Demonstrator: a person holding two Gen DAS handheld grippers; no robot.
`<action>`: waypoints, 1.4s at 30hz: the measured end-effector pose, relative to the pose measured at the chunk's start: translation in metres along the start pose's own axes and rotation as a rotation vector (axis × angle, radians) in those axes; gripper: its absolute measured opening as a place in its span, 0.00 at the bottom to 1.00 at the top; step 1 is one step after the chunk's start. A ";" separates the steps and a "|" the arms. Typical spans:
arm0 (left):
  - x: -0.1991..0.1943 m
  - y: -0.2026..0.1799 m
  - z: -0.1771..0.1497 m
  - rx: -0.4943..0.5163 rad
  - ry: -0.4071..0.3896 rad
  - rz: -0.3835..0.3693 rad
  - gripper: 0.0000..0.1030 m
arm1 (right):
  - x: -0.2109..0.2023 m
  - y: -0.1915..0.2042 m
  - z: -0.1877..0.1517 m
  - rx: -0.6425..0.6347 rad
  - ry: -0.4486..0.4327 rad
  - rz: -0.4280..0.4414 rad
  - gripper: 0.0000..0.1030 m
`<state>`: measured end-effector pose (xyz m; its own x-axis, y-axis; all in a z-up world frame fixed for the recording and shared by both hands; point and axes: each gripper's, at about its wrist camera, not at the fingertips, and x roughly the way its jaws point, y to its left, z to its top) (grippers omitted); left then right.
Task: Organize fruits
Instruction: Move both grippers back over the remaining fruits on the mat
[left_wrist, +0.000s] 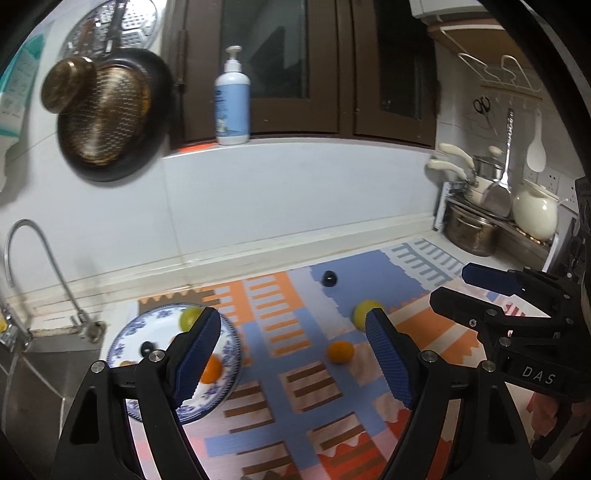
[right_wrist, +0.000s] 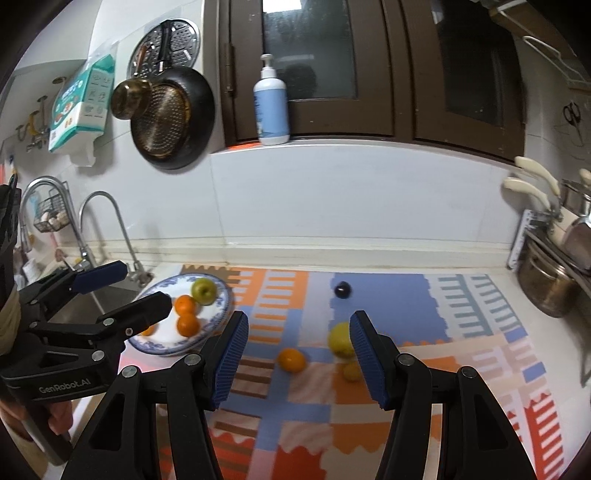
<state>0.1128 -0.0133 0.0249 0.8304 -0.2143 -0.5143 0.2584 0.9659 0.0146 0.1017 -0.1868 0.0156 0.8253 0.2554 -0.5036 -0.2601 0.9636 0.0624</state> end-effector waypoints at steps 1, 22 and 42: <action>0.003 -0.003 0.000 0.005 0.002 -0.009 0.78 | 0.000 -0.003 -0.001 0.000 0.001 -0.008 0.56; 0.099 -0.032 -0.034 0.108 0.178 -0.125 0.78 | 0.054 -0.047 -0.040 0.001 0.150 -0.068 0.56; 0.168 -0.038 -0.052 0.112 0.315 -0.186 0.67 | 0.120 -0.070 -0.061 0.048 0.283 -0.020 0.49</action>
<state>0.2165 -0.0787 -0.1070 0.5758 -0.3126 -0.7554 0.4575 0.8890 -0.0192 0.1883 -0.2282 -0.1014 0.6555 0.2103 -0.7253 -0.2154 0.9726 0.0874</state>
